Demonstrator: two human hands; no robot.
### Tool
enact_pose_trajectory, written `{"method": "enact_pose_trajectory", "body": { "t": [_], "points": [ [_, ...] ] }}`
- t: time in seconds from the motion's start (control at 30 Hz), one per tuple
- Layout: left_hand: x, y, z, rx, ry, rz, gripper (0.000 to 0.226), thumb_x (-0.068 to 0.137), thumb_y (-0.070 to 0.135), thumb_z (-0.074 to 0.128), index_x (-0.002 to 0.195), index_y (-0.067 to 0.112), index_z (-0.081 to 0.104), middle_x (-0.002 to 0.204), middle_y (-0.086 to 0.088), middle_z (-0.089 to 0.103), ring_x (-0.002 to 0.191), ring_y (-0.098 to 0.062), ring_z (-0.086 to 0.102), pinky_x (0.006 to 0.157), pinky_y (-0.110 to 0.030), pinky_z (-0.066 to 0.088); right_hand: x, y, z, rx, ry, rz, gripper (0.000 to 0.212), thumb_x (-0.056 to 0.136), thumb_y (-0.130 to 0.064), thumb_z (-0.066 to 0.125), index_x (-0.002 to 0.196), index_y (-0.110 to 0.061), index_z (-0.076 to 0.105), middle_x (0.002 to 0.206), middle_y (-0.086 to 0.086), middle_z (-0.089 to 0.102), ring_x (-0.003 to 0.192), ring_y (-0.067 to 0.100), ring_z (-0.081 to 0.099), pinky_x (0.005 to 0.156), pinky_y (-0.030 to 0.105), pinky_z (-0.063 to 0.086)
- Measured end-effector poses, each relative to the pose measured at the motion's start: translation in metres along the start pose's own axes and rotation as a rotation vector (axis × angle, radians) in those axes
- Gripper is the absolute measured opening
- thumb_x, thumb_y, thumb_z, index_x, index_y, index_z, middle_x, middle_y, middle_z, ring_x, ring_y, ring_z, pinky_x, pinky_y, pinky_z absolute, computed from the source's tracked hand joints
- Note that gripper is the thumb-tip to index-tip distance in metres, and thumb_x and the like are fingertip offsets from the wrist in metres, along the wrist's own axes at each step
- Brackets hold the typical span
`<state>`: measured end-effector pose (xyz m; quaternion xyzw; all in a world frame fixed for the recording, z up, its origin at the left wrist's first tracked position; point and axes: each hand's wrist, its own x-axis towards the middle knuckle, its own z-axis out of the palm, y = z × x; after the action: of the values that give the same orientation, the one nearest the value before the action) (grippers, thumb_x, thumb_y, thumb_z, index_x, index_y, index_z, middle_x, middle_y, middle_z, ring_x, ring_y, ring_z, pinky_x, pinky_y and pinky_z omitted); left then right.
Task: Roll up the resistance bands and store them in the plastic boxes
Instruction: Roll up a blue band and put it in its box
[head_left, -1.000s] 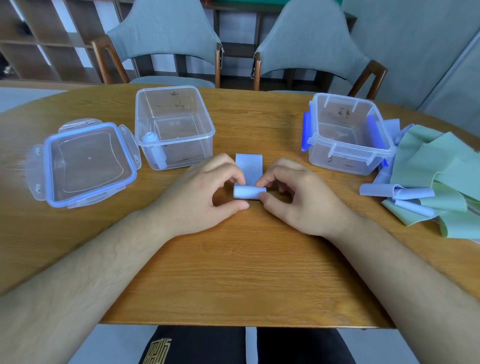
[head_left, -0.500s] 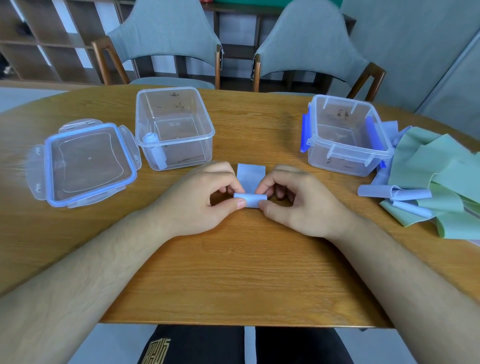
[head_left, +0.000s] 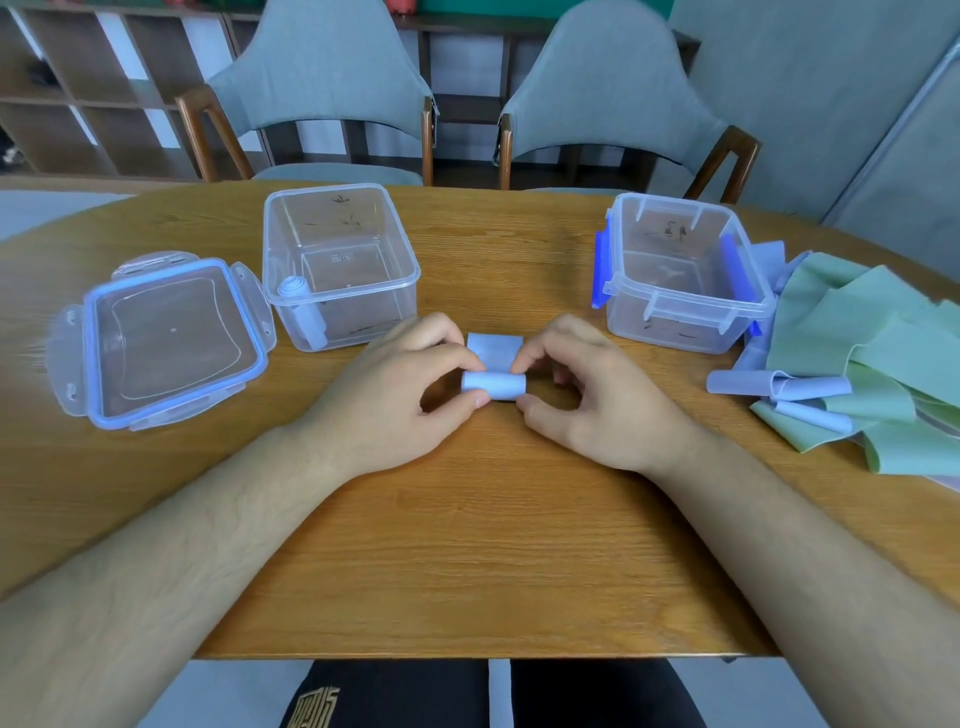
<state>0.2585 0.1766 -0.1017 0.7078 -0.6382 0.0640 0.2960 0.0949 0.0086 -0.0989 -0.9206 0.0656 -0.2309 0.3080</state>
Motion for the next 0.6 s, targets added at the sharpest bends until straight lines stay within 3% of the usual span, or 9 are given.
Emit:
{"method": "enact_pose_trajectory", "body": {
  "t": [0.1, 0.2, 0.37, 0.5, 0.6],
  "points": [
    [0.005, 0.001, -0.005, 0.083, -0.014, 0.033, 0.027, 0.094, 0.037, 0.063, 0.116, 0.022, 0.067, 0.111, 0.009, 0.049, 0.106, -0.014, 0.051, 0.092, -0.035, 0.046, 0.004, 0.002, 0.001, -0.006, 0.035, 0.016, 0.021, 0.08, -0.014, 0.076, 0.1, -0.018, 0.069, 0.097, -0.007, 0.053, 0.081, 0.005, 0.051, 0.076, 0.013, 0.039],
    [0.013, 0.003, -0.008, 0.115, -0.046, 0.078, 0.023, 0.091, 0.037, 0.066, 0.109, 0.023, 0.065, 0.111, 0.01, 0.048, 0.104, -0.014, 0.05, 0.09, -0.036, 0.046, 0.004, 0.003, 0.002, -0.021, 0.049, 0.021, 0.018, 0.083, -0.018, 0.072, 0.101, -0.017, 0.07, 0.097, -0.007, 0.053, 0.081, 0.002, 0.051, 0.076, 0.011, 0.038],
    [0.019, -0.003, -0.001, 0.114, -0.031, 0.057, 0.023, 0.095, 0.034, 0.063, 0.111, 0.02, 0.072, 0.107, 0.008, 0.05, 0.098, -0.014, 0.048, 0.086, -0.04, 0.047, 0.005, 0.003, 0.003, -0.072, 0.042, 0.012, 0.032, 0.082, -0.017, 0.074, 0.112, -0.017, 0.063, 0.103, -0.01, 0.05, 0.086, -0.004, 0.049, 0.079, 0.011, 0.04],
    [0.019, -0.007, 0.005, 0.122, 0.022, 0.039, 0.027, 0.098, 0.032, 0.059, 0.12, 0.021, 0.071, 0.107, 0.006, 0.051, 0.097, -0.017, 0.046, 0.086, -0.039, 0.046, 0.011, 0.006, 0.005, -0.088, 0.058, 0.021, 0.026, 0.083, -0.016, 0.073, 0.108, -0.017, 0.065, 0.101, -0.008, 0.052, 0.079, 0.003, 0.05, 0.076, 0.01, 0.04],
    [0.02, -0.002, 0.007, 0.094, -0.028, 0.026, 0.035, 0.094, 0.038, 0.063, 0.126, 0.023, 0.063, 0.113, 0.009, 0.052, 0.105, -0.015, 0.049, 0.093, -0.037, 0.045, 0.011, 0.009, 0.005, -0.094, 0.053, 0.029, 0.022, 0.085, -0.02, 0.073, 0.105, -0.018, 0.067, 0.098, -0.006, 0.055, 0.076, 0.009, 0.05, 0.074, 0.011, 0.039]
  ]
}}
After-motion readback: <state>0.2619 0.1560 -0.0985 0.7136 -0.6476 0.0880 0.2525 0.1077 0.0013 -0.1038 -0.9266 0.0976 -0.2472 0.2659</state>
